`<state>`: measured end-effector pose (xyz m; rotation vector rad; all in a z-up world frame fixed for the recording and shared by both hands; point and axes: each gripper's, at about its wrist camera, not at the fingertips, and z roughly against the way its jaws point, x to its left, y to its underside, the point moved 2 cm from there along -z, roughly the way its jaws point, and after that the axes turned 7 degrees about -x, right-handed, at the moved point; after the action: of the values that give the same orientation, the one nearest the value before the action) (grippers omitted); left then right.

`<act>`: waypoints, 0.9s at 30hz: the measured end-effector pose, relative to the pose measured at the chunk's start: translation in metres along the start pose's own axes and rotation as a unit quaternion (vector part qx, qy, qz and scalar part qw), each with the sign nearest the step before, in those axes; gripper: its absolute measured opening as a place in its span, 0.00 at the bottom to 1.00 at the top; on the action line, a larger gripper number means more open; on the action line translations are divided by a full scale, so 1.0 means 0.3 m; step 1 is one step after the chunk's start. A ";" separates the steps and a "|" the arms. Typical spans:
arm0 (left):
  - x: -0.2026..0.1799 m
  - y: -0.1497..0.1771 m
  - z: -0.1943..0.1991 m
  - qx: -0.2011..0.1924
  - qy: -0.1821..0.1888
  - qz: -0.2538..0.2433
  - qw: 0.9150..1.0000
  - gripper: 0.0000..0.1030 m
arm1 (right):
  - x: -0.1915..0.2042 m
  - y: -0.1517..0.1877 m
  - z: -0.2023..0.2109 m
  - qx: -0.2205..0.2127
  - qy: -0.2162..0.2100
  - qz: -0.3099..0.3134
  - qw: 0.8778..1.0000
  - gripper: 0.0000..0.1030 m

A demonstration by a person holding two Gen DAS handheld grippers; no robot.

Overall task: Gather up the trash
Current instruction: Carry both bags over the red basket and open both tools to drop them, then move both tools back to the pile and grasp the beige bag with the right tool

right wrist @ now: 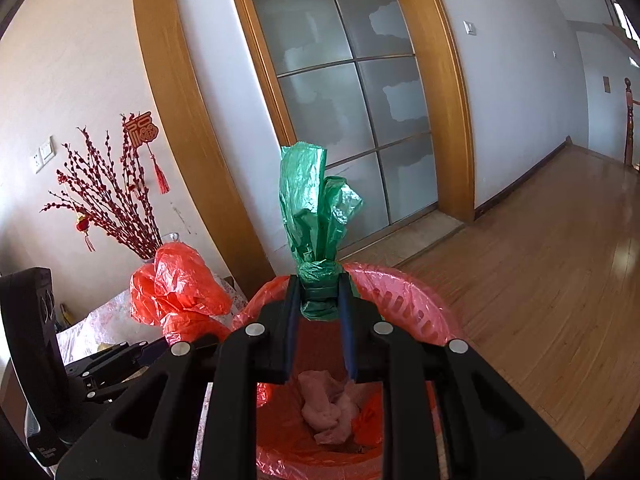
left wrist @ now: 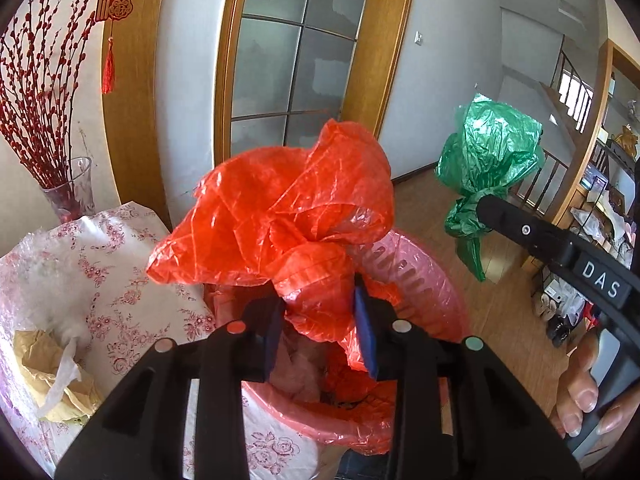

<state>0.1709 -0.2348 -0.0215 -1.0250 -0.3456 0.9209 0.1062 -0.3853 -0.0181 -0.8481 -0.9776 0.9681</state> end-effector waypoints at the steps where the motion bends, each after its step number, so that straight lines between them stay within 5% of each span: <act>1: -0.004 0.006 -0.010 0.003 -0.001 0.000 1.000 0.37 | -0.008 -0.001 -0.012 0.002 0.000 -0.004 1.000 0.24; 5: 0.020 0.026 -0.034 0.015 -0.009 0.012 1.000 0.46 | -0.044 0.008 -0.049 0.014 0.002 -0.027 1.000 0.47; 19: 0.104 0.048 0.164 -0.039 -0.079 0.014 0.996 0.64 | -0.020 0.063 -0.013 0.024 0.025 -0.004 0.999 0.47; 27: 0.233 0.060 0.374 -0.080 -0.132 0.041 0.987 0.66 | 0.152 0.092 0.006 0.040 -0.029 0.028 0.998 0.47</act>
<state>0.1319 -0.1111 0.0091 -1.0710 -0.6103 1.1200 0.1083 -0.3333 -0.0298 -0.7884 -0.9633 1.0786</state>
